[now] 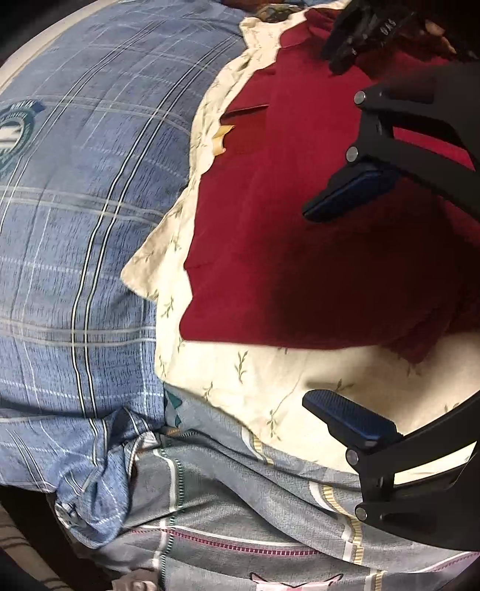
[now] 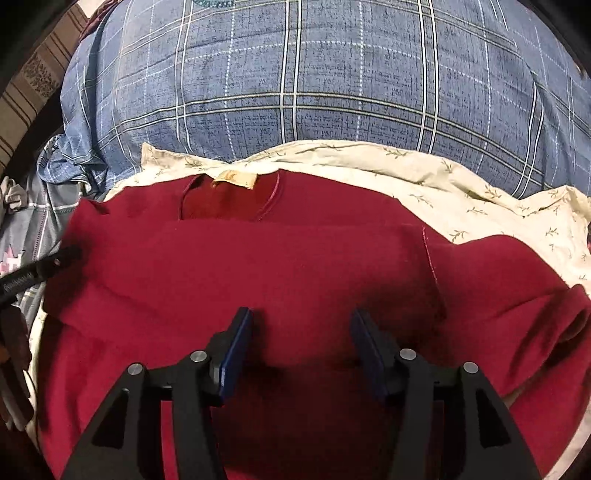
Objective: Fold small clothes
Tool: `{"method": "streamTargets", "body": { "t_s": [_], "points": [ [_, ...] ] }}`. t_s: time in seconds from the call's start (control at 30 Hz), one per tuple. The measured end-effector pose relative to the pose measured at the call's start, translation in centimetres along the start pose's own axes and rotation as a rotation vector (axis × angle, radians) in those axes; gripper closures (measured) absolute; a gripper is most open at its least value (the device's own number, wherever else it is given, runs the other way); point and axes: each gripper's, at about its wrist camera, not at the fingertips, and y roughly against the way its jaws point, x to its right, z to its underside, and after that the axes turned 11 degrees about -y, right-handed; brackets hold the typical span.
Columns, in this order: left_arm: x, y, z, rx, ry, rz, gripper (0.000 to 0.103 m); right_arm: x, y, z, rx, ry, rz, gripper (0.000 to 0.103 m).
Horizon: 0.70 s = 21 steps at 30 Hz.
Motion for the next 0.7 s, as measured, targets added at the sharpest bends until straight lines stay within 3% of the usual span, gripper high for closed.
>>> {"method": "streamTargets", "body": {
  "t_s": [0.07, 0.2, 0.37, 0.47, 0.57, 0.7],
  "points": [
    [0.7, 0.6, 0.0, 0.016, -0.024, 0.004, 0.010, 0.7, 1.8, -0.1, 0.007, -0.022, -0.040, 0.046],
    [1.6, 1.3, -0.1, 0.038, -0.063, 0.006, 0.010, 4.1, 6.2, 0.3, 0.081, -0.083, -0.022, 0.036],
    [1.9, 1.3, 0.3, 0.024, -0.067, 0.024, 0.010, 10.1, 9.9, 1.7, 0.129, -0.191, 0.130, 0.032],
    [2.1, 1.6, 0.4, 0.034, -0.067, 0.026, 0.010, 13.7, 10.1, 2.5, 0.109, -0.282, 0.177, 0.031],
    [2.3, 1.7, 0.5, 0.038, -0.074, 0.019, 0.010, 14.4, 9.6, 3.0, 0.086, -0.318, 0.146, 0.031],
    [2.6, 1.3, 0.7, 0.025, -0.084, 0.012, 0.010, 11.8, 9.1, 2.9, 0.094, -0.256, 0.089, 0.031]
  ]
}}
